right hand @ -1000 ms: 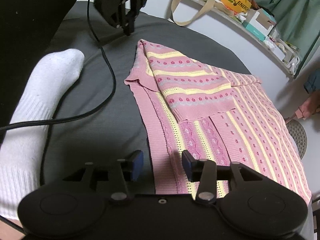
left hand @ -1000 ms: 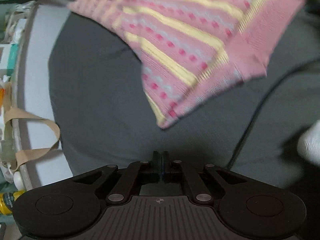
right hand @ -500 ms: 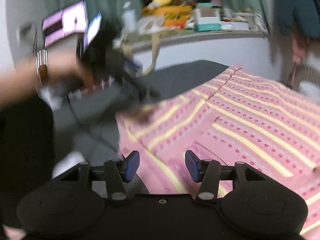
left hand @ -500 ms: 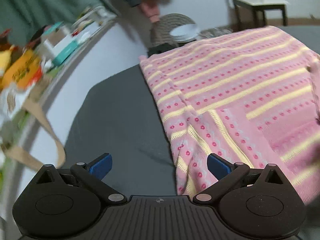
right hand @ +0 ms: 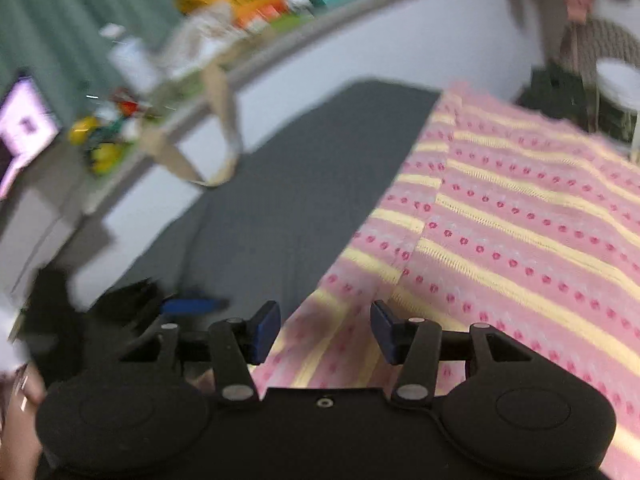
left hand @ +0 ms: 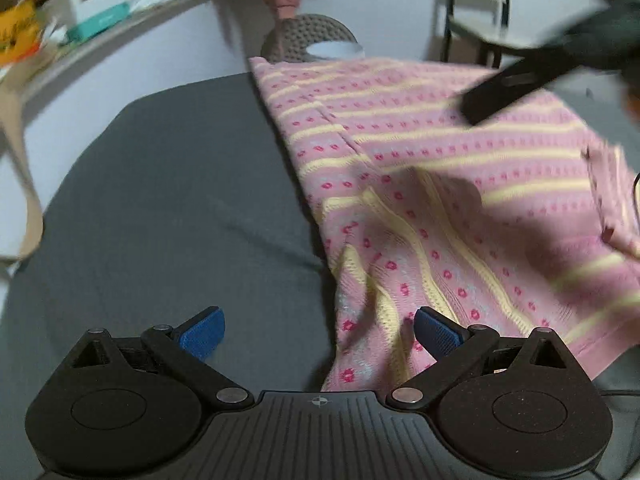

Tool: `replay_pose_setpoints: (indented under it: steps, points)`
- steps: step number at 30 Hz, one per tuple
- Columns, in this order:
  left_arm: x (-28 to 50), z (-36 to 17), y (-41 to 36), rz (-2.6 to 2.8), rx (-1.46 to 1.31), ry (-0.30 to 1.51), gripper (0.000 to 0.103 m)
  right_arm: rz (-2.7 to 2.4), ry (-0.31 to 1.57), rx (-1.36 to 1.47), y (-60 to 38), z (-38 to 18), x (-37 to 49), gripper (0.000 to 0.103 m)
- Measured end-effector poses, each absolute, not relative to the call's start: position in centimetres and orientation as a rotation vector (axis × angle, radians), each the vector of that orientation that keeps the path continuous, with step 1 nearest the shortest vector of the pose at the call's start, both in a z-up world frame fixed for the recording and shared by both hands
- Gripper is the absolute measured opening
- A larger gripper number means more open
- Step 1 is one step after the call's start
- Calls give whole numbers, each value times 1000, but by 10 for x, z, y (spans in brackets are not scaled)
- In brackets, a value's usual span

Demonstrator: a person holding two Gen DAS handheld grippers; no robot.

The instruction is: Fold clothes

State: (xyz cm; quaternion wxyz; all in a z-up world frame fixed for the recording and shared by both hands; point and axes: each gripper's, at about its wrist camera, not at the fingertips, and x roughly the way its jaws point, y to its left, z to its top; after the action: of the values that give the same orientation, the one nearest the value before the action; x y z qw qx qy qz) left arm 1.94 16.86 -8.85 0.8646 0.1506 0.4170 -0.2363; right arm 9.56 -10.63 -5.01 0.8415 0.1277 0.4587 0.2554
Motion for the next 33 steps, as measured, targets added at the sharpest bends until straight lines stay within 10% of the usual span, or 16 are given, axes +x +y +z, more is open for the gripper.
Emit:
replay_pose_setpoints:
  steps: [8,13,23,33]
  points:
    - [21,-105,169,-527,367,882,101,406,1212,349,-90,-105,169,47]
    - [19,-105,170,-556,383,899,101,414,1262,342,-84,-117,178,7]
    - [17,-101,174,-411,470,878,101,510,1161,266,-29,-87,195,7]
    - [-11,-89,170,-390,673,810,101,481,1115,128,-44,-62,150,51]
